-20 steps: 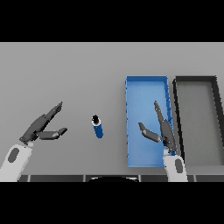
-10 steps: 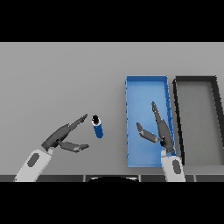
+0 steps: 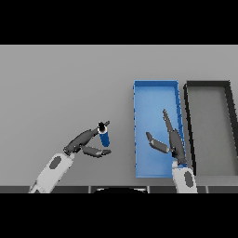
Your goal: Pick up the blue pipe and place it into the blue bin.
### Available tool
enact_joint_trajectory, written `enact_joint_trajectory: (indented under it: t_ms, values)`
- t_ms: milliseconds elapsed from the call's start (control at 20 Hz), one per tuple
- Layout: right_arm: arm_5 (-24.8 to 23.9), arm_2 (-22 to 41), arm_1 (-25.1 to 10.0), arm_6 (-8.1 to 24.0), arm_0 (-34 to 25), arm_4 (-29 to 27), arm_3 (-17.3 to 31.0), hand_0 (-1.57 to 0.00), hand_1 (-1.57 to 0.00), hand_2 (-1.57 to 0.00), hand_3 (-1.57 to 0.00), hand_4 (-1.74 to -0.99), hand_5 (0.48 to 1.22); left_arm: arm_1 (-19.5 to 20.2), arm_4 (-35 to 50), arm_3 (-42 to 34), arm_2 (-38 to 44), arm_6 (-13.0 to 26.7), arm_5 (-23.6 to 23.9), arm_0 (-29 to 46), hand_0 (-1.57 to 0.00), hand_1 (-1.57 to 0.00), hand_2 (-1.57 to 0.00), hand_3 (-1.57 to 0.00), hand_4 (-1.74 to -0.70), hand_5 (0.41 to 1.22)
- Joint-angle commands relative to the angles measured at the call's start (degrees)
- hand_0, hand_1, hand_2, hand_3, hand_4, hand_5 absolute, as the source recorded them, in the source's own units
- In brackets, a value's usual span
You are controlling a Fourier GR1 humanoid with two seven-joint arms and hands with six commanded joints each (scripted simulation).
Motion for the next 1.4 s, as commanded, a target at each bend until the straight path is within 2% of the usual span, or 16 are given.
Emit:
enact_joint_trajectory:
  t_ms: [0, 250, 350, 400, 450, 500, 600, 650, 750, 850, 900, 1000, 1200, 1350]
  values:
    - [0.08, -0.5, -0.6, -0.32, 0.42, -0.22, -0.23, 0.0, 0.0, 0.0, 0.0, -1.204, 0.607, -0.71, -0.84, 1.21, -0.26, -0.21, 0.27, -0.88, 0.0, 0.0, 0.0, 0.0, -1.14, 0.459]
    - [0.31, -0.68, -0.59, 0.63, 0.83, -0.87, -1.15, 0.0, 0.0, 0.0, 0.0, -1.206, 0.606, -5.13, 0.74, 5.05, -0.08, -3.73, -0.6, -2.71, 0.0, 0.0, 0.0, 0.0, -1.21, 0.533]
    - [0.16, -0.46, -0.63, 0.78, 0.57, -0.21, -0.54, 0.0, 0.0, 0.0, 0.0, -1.196, 0.603, -6.12, 1.73, 5.89, 0.67, -4.29, -0.41, -3.07, 0.0, -0.04, -0.11, -0.04, -1.27, 0.585]
    - [0.13, -0.68, -0.87, 0.61, 0.63, -0.17, -0.14, 0.0, 0.0, 0.0, 0.0, -1.196, 0.605, -6.67, 1.42, 5.75, 0.22, -4.73, 0.0, -2.27, -0.03, -0.14, -0.22, -0.12, -1.29, 0.617]
    - [0.51, -0.97, -0.79, 0.88, 0.29, -0.93, 0.3, 0.0, 0.0, 0.0, 0.0, -1.198, 0.605, -7.23, 1.65, 5.47, 0.41, -3.83, 0.63, -2.5, -0.1, -0.26, -0.36, -0.22, -1.32, 0.651]
    - [0.58, -0.73, -0.53, 0.86, 0.34, -0.97, 0.2, 0.0, 0.0, 0.0, 0.0, -1.199, 0.605, -8.44, 2.74, 6.39, 0.92, -3.28, 0.61, -2.99, -0.29, -0.46, -0.54, -0.49, -1.34, 0.765]
    - [0.56, -1.18, -0.51, 0.93, -0.52, -1.41, 0.76, 0.0, 0.0, 0.0, 0.0, -1.198, 0.604, -9.21, 2.59, 6.26, 0.66, -2.82, 0.99, -2.8, -0.72, -0.86, -0.9, -0.88, -1.48, 0.929]
    - [0.46, -1.09, -0.49, 0.21, 0.18, -1.31, 0.43, 0.0, 0.0, 0.0, 0.0, -1.195, 0.604, -8.84, 2.26, 6.37, 0.51, -3.28, 0.4, -3.0, -0.89, -1.0, -1.03, -1.01, -1.53, 0.988]
    - [0.64, -0.93, -0.53, 0.3, 0.57, -1.55, -0.73, 0.0, 0.0, 0.0, 0.0, -1.198, 0.604, -8.67, 1.6, 5.69, -0.83, -5.54, 0.17, -2.32, -1.13, -1.2, -1.23, -1.17, -1.6, 1.072]
    - [0.61, -0.85, -0.49, 0.12, 0.74, -1.39, -0.53, 0.0, 0.0, 0.0, 0.0, -1.191, 0.602, -9.42, 0.22, 6.24, -1.69, -8.29, 2.15, -2.29, -1.29, -1.34, -1.35, -1.27, -1.65, 1.125]
    - [0.83, -1.33, -0.82, 0.91, -0.07, -1.69, 0.41, 0.0, 0.0, 0.0, 0.0, -1.19, 0.6, -9.56, 0.41, 5.55, -1.67, -7.64, 2.62, -2.08, -1.35, -1.38, -1.4, -1.32, -1.67, 1.144]
    - [0.97, -1.46, -1.22, 0.41, -0.18, -1.68, 0.29, 0.0, 0.0, 0.0, 0.0, -1.189, 0.601, -9.56, 0.85, 3.28, -1.51, -7.62, 3.5, -1.77, -1.43, -1.45, -1.46, -1.38, -1.69, 1.172]
    - [0.64, -1.2, -1.24, -0.54, 0.4, -0.99, -0.05, 0.0, 0.0, 0.0, 0.0, -1.183, 0.606, -10.61, 2.13, -0.61, -1.17, -7.3, 4.62, -3.18, -1.51, -1.52, -1.52, -1.45, -1.72, 1.201]
    - [0.49, -1.38, -1.45, -0.66, 0.05, -0.73, 0.31, 0.0, 0.0, 0.0, 0.0, -1.164, 0.602, -10.73, 3.06, -5.19, -2.13, -5.22, 4.47, -3.62, -1.54, -1.55, -1.55, -1.47, -1.73, 1.211]
